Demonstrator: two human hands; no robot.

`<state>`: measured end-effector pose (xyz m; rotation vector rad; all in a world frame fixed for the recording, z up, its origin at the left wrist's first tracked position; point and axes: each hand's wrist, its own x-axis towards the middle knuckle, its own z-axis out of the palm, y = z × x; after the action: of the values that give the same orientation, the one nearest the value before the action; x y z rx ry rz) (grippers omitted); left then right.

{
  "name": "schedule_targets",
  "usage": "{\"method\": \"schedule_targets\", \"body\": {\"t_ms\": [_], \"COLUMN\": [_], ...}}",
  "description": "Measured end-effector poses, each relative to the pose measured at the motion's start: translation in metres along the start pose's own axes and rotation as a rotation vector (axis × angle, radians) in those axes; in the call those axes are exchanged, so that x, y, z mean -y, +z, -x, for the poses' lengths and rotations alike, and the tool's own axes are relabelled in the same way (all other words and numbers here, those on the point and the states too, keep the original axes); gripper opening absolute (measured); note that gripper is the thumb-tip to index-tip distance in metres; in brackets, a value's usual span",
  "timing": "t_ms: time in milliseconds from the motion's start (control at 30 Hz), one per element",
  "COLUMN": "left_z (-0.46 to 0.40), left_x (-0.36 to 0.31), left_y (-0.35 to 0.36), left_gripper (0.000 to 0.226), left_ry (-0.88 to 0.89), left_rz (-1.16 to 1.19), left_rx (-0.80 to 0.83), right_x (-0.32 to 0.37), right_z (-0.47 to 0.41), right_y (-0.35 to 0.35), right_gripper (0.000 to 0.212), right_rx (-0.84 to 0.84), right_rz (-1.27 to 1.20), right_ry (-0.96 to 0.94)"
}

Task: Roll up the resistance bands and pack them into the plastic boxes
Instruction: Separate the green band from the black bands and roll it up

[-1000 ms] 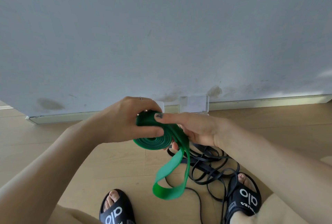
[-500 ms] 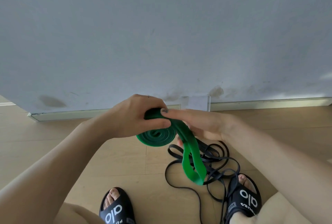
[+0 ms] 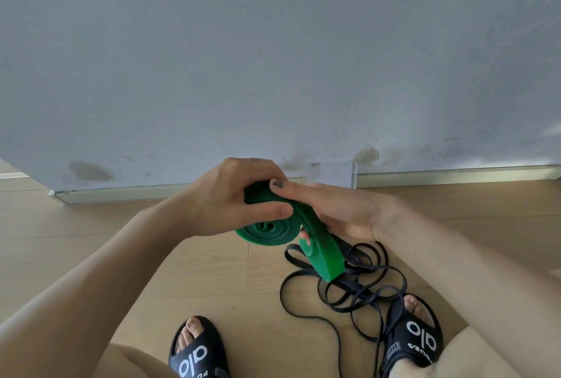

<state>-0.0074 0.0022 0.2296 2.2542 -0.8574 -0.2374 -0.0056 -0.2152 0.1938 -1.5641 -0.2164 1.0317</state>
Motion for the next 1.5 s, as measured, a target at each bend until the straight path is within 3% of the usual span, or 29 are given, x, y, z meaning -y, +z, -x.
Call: {"method": "schedule_targets", "body": {"t_ms": [133,300,400,500,600,733,800,867,1033,1167,1267,1333,1500], "left_z": [0.003,0.001,-0.002,-0.002,-0.001,-0.001,-0.002,-0.004,0.000,0.000,-0.003,-0.003,0.003], "left_x": [0.001,0.000,0.000,-0.002,-0.001,0.001,0.001,0.002,0.001,0.004,0.004,0.002,0.003], "left_y": [-0.003,0.011,0.010,0.003,0.000,0.007,0.015,0.016,0.005,0.005,0.010,0.007,-0.010], "left_gripper": [0.025,0.038,0.031,0.021,0.028,0.033,0.032,0.027,0.020,0.031,0.025,0.020,0.028], "left_ry": [-0.035,-0.048,-0.045,-0.030,-0.061,-0.090,-0.080,-0.074,-0.094,-0.151,-0.137,-0.128,-0.150], "left_rz": [0.115,-0.138,-0.060,0.062,0.109,-0.008,-0.090,-0.095,0.093,-0.016,-0.103,-0.045,0.137], "left_rx": [-0.017,0.043,0.020,-0.018,-0.048,-0.005,0.041,0.053,-0.042,0.019,0.061,0.026,-0.066], "right_x": [-0.002,-0.008,-0.006,-0.002,-0.003,-0.006,-0.010,-0.011,-0.006,-0.006,-0.007,-0.004,0.003], "right_z": [0.003,-0.003,-0.001,0.005,0.006,-0.004,-0.008,-0.006,0.004,-0.001,-0.004,-0.001,0.010], "right_y": [-0.008,0.002,0.004,-0.001,-0.004,0.005,0.008,0.007,-0.006,0.003,0.008,0.005,0.000], "right_gripper": [0.068,0.095,0.088,0.073,0.062,0.102,0.108,0.096,0.051,0.073,0.083,0.085,0.060], "right_rx": [0.076,-0.111,-0.127,0.017,0.055,-0.145,-0.177,-0.142,0.057,-0.056,-0.117,-0.094,0.046], "right_rz": [-0.090,0.091,0.161,0.021,-0.091,0.143,0.288,0.247,-0.122,0.002,0.150,0.115,-0.115], "right_ry": [0.011,0.037,0.026,0.022,-0.013,0.016,0.018,0.006,0.031,0.014,0.005,0.017,-0.026]}}
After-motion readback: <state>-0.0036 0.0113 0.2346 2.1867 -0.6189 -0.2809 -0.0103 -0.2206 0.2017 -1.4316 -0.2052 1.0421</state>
